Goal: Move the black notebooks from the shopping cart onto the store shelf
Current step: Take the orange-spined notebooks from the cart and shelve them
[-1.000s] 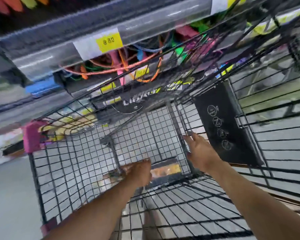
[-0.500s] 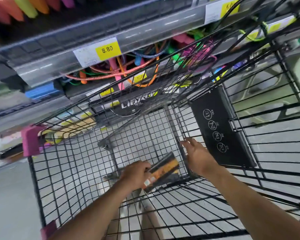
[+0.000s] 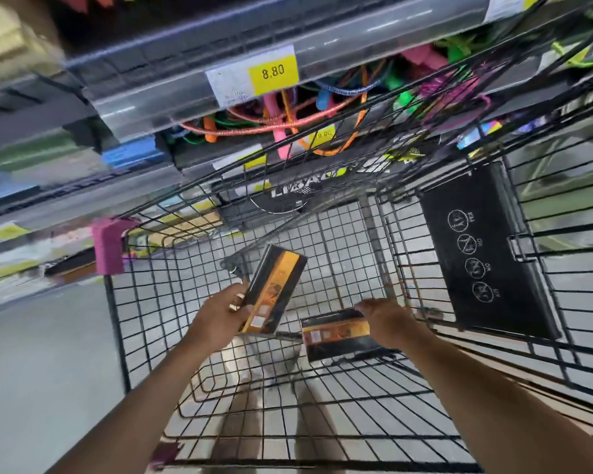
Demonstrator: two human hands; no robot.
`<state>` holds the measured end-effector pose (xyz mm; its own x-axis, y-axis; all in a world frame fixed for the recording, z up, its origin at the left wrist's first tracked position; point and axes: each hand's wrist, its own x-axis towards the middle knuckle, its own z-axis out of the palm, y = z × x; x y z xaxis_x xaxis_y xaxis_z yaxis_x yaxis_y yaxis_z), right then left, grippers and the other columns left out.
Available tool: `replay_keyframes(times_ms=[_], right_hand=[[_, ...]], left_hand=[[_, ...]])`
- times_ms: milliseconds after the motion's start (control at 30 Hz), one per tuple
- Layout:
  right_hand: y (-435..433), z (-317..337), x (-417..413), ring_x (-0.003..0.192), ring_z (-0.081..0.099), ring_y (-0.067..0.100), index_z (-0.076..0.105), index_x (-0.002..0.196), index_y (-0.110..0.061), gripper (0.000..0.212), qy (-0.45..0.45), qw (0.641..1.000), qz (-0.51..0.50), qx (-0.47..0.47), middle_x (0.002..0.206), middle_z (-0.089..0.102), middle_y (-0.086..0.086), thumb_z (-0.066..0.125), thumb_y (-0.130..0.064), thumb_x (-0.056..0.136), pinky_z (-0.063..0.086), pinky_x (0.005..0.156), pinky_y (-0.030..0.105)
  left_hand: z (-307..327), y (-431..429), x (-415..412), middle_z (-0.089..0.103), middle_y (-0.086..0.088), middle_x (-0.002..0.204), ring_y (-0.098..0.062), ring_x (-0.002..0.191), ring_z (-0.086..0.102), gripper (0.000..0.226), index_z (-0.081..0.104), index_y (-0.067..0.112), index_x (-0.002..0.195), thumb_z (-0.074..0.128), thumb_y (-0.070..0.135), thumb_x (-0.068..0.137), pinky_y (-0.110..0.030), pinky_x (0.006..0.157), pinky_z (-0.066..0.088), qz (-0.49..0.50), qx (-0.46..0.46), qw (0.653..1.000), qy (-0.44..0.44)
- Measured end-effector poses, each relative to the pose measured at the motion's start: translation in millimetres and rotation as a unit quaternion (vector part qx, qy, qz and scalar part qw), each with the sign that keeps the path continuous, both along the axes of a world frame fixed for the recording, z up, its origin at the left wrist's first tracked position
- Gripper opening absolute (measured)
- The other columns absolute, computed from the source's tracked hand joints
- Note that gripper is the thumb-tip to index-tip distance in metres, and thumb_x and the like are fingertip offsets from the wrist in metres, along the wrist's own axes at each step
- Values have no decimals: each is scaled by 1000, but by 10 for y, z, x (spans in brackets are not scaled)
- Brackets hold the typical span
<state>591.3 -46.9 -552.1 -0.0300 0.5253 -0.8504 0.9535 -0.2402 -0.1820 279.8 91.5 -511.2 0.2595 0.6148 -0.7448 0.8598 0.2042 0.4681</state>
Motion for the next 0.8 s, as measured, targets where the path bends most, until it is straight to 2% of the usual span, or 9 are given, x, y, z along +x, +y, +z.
replay_keyframes(times_ms=[67, 233, 300, 367, 467, 533, 633, 700, 800], right_hand=[[-27, -120, -102, 131, 50, 25, 38, 151, -20, 67, -24, 999, 35, 0, 146, 51, 6, 67, -27, 91, 42, 109, 47], [-91, -211, -216, 116, 57, 29, 41, 141, -23, 56, -74, 994, 85, -5, 128, 61, 12, 63, -34, 90, 46, 102, 51], [-140, -202, -231, 119, 56, 28, 43, 140, -22, 52, -77, 993, 93, 15, 132, 57, 11, 61, -33, 92, 42, 107, 51], [-136, -212, -209, 125, 55, 26, 42, 144, -22, 59, -72, 993, 72, 52, 142, 50, 8, 65, -32, 90, 39, 111, 50], [-56, -256, -147, 127, 56, 26, 33, 150, -20, 73, -53, 998, 18, 34, 150, 44, 6, 70, -27, 87, 47, 105, 45], [-42, -286, -133, 120, 60, 26, 37, 146, -18, 67, -45, 999, 16, 0, 141, 49, 5, 69, -23, 87, 51, 97, 42], [-28, -302, -133, 114, 61, 26, 47, 137, -17, 56, -58, 997, 41, 2, 130, 50, 6, 71, -21, 87, 54, 91, 41], [19, -289, -136, 118, 58, 27, 55, 134, -18, 48, -81, 994, 78, 2, 132, 51, 6, 69, -23, 89, 52, 95, 41], [63, -260, -136, 120, 56, 24, 62, 126, -21, 34, -99, 989, 112, -14, 128, 60, 3, 63, -26, 93, 49, 101, 40]], left_hand=[[21, -17, -59, 74, 3, 109, -13, 98, 71, 14, 63, 42, 106, 68, 37, 94, -38, 87, 57, 29, -9, 999, -14], [142, -18, -64, 75, 0, 104, -17, 86, 74, 17, 63, 39, 93, 65, 23, 98, -30, 75, 56, 80, -10, 996, -30], [186, -13, -56, 75, -2, 104, -18, 87, 74, 19, 63, 37, 94, 65, 19, 99, -28, 73, 55, 99, -8, 994, -45], [206, -5, -46, 73, -1, 104, -16, 90, 72, 21, 63, 39, 95, 65, 19, 99, -30, 76, 55, 111, -5, 992, -55], [184, 4, -43, 72, -1, 105, -17, 94, 70, 30, 64, 49, 94, 65, 19, 99, -37, 79, 57, 119, 1, 990, -69], [164, -1, -46, 73, -3, 106, -21, 94, 71, 32, 62, 54, 95, 65, 22, 99, -44, 80, 58, 119, 7, 990, -71], [154, -26, -40, 73, -3, 106, -22, 95, 72, 22, 63, 46, 99, 65, 23, 99, -46, 85, 58, 120, 11, 990, -72], [159, -50, -33, 73, -1, 105, -19, 94, 72, 17, 63, 39, 102, 64, 23, 100, -46, 87, 59, 121, 11, 990, -73], [208, -83, -3, 71, 3, 106, -7, 93, 68, 20, 62, 43, 99, 64, 23, 100, -38, 88, 56, 113, 17, 991, -68]])
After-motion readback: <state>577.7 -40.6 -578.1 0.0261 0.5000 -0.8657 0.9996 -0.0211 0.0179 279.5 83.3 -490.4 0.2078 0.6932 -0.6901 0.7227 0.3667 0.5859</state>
